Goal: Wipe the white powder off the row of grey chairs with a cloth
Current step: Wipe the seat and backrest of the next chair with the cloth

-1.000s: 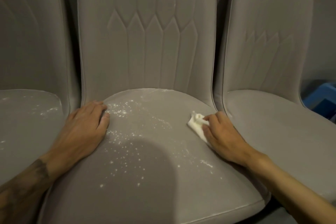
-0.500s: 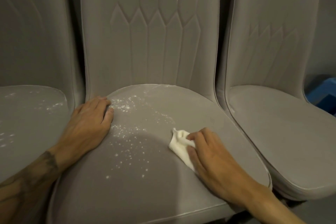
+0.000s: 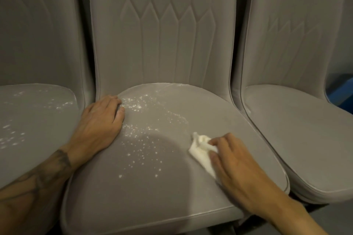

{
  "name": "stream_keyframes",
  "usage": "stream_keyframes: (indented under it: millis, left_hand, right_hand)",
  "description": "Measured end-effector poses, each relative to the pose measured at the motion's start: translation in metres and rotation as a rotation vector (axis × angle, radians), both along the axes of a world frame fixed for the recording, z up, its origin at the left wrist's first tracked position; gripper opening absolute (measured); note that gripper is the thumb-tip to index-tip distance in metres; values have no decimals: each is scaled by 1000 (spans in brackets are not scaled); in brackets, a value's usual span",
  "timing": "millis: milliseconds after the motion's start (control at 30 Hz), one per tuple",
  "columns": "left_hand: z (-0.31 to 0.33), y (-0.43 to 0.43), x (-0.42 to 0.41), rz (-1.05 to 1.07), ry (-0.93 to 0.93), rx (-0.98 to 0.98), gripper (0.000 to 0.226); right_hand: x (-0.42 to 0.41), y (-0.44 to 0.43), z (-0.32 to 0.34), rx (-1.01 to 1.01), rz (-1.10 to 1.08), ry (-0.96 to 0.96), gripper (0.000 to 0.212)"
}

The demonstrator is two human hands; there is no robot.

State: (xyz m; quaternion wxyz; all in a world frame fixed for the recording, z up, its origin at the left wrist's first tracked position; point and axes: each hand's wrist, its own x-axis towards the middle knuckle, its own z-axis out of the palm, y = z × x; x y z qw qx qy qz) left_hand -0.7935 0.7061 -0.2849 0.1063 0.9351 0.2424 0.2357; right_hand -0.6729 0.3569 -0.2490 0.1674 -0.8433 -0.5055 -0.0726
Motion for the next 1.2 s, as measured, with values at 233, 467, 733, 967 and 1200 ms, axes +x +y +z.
stream_keyframes:
  millis: [233,467,733,967,1200]
  left_hand:
    - [0,0,0,4,3,-5,32]
    - [-2,1,1,4,3,6,26]
    - [-3,3,2,0,-9,19,25]
    - [-3,4,1,-2,-9,18,24]
    - [-1,0,0,12,-4,17,25]
  right_hand:
    - [-34,10,-6,44,18,-50,22]
    - [19,-6,0,13,-104,-5,32]
    - [-35,23,0,35,141,-23,25]
    - [24,39,-9,59,-69,-174,23]
    - [68,49,-6,44,-52,-165,45]
